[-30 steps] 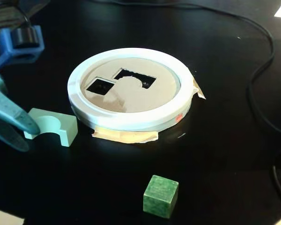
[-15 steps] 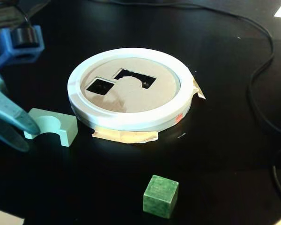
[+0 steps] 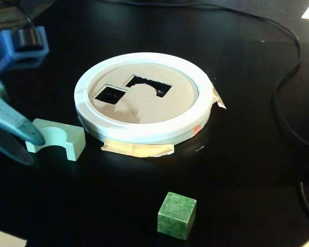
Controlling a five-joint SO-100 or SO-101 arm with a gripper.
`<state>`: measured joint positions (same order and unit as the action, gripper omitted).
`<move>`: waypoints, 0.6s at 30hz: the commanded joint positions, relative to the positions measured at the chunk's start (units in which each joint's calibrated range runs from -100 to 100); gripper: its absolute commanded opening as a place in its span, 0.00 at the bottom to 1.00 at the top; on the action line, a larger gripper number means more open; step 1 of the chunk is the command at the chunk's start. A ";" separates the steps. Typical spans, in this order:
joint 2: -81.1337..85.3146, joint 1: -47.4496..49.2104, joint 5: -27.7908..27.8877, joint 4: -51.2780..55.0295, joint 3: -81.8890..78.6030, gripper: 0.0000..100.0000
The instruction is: Pick up the square block and drop it in corresponding square shaped hole
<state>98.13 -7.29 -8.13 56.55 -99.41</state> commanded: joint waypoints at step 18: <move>-6.10 1.18 0.24 -2.11 20.82 0.91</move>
<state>97.33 -6.99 -8.13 56.55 -89.85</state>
